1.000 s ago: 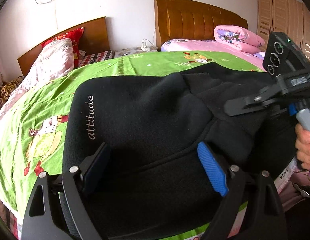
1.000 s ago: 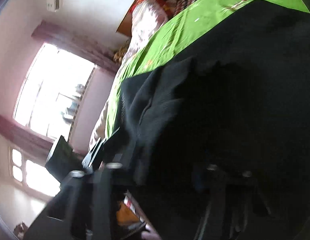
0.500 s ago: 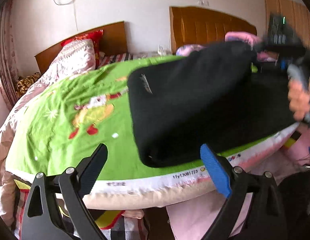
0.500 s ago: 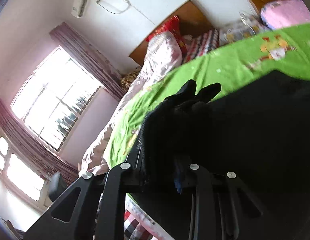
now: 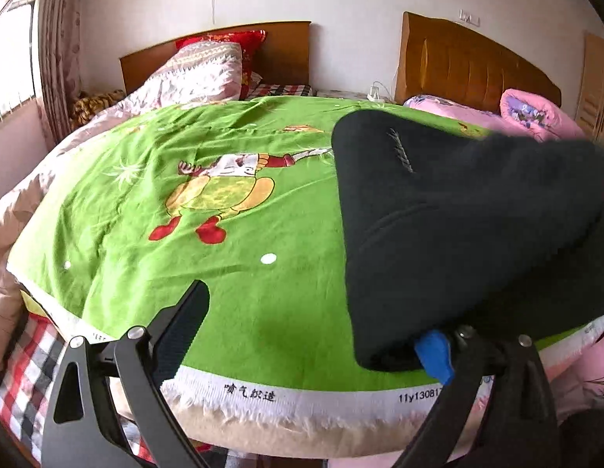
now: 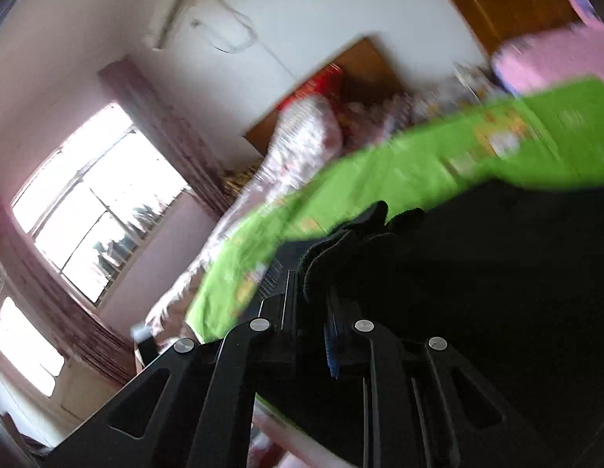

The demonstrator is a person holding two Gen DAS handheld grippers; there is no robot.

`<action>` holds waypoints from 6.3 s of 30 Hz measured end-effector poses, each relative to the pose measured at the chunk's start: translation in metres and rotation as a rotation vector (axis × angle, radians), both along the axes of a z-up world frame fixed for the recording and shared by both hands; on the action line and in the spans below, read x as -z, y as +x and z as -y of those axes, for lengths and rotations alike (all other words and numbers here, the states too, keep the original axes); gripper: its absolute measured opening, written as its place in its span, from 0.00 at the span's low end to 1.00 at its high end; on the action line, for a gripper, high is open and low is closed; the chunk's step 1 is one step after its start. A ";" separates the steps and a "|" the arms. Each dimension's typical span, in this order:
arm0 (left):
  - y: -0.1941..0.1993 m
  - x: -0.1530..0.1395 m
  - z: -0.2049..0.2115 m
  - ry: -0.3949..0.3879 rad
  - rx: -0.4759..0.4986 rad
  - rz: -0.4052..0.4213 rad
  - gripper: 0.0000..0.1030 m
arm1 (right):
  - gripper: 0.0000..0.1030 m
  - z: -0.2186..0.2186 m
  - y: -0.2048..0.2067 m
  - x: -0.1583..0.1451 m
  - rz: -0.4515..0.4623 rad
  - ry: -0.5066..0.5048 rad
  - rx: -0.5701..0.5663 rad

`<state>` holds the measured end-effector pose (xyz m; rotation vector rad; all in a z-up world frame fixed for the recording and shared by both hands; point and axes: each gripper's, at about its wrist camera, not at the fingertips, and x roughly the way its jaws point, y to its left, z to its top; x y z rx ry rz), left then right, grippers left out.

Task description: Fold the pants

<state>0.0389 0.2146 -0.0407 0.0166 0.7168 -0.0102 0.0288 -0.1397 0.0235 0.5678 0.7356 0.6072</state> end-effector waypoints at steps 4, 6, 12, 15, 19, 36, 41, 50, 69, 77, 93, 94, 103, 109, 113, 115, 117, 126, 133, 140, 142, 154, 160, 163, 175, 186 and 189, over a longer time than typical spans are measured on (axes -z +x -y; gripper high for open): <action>0.001 -0.003 0.009 0.043 0.008 0.002 0.93 | 0.17 0.020 -0.011 0.038 -0.091 0.017 0.041; -0.001 -0.005 0.014 0.088 0.015 0.006 0.93 | 0.17 0.023 -0.010 0.034 -0.078 0.019 0.043; -0.008 -0.020 0.026 0.143 0.032 0.042 0.93 | 0.17 0.026 -0.020 -0.002 0.040 -0.005 0.060; -0.010 -0.021 0.034 0.148 0.065 0.044 0.93 | 0.17 0.034 -0.024 0.004 0.031 -0.035 0.077; -0.002 -0.006 0.036 0.155 0.059 -0.006 0.94 | 0.17 0.039 -0.015 0.044 -0.064 -0.083 0.089; -0.011 -0.099 0.053 -0.114 0.284 0.124 0.98 | 0.71 -0.003 -0.015 -0.009 0.172 -0.333 0.043; 0.039 -0.050 0.103 -0.051 0.324 -0.023 0.98 | 0.70 -0.046 -0.010 0.019 0.171 -0.525 -0.061; 0.059 -0.055 0.101 -0.080 0.320 -0.076 0.98 | 0.72 -0.040 -0.016 0.045 0.164 -0.534 -0.076; 0.176 -0.064 0.107 -0.164 0.240 -0.226 0.98 | 0.81 -0.047 -0.022 0.044 0.170 -0.542 -0.084; 0.193 -0.044 0.081 -0.129 0.012 -0.277 0.98 | 0.81 -0.039 -0.025 0.036 0.162 -0.495 -0.048; 0.094 -0.009 0.148 0.062 0.155 -0.179 0.99 | 0.92 0.064 -0.046 0.021 0.135 -0.222 0.121; 0.093 -0.009 0.148 0.067 0.153 -0.182 0.99 | 0.93 0.095 -0.055 0.018 0.123 -0.166 0.198; 0.046 -0.041 0.175 0.109 0.200 -0.020 0.99 | 0.93 0.273 -0.156 0.040 -0.062 0.042 0.631; 0.058 -0.016 0.185 0.100 0.222 -0.091 0.99 | 0.95 0.292 -0.152 0.069 -0.184 0.085 0.632; 0.066 -0.008 0.172 0.030 0.228 -0.119 0.99 | 0.96 0.303 -0.131 0.075 -0.199 0.146 0.621; 0.067 -0.007 0.173 0.034 0.232 -0.112 0.99 | 0.96 0.313 -0.122 0.078 -0.220 0.223 0.610; 0.066 -0.005 0.172 0.030 0.231 -0.106 0.99 | 0.96 0.319 -0.117 0.081 -0.260 0.269 0.590; 0.064 -0.004 0.171 0.020 0.236 -0.101 0.99 | 0.95 0.323 -0.110 0.070 -0.168 0.233 0.659; 0.064 -0.005 0.171 0.018 0.239 -0.097 0.99 | 0.96 0.290 -0.094 0.068 -0.221 0.193 0.377; 0.066 -0.005 0.171 0.017 0.238 -0.099 0.99 | 0.95 0.284 -0.073 0.069 -0.247 0.003 0.526; 0.064 -0.010 0.170 0.017 0.231 -0.105 0.99 | 0.95 0.275 -0.070 0.067 -0.251 -0.035 0.506; 0.062 -0.002 0.175 0.037 0.261 -0.128 0.99 | 0.45 0.279 -0.096 0.074 -0.149 -0.020 0.640; 0.060 0.000 0.174 0.032 0.261 -0.112 0.99 | 0.41 0.280 -0.107 0.075 -0.084 0.087 0.721; 0.059 0.000 0.173 0.030 0.260 -0.106 0.99 | 0.40 0.281 -0.107 0.074 -0.069 0.148 0.751; 0.031 -0.044 0.125 -0.158 0.258 0.056 0.97 | 0.40 0.177 -0.056 -0.045 0.204 -0.084 0.607; 0.011 -0.066 -0.016 -0.261 -0.066 0.095 0.97 | 0.39 -0.168 0.004 0.009 0.434 -0.952 -0.065; 0.008 -0.062 -0.025 -0.273 -0.055 0.065 0.97 | 0.42 -0.206 -0.012 0.060 0.576 -1.217 -0.078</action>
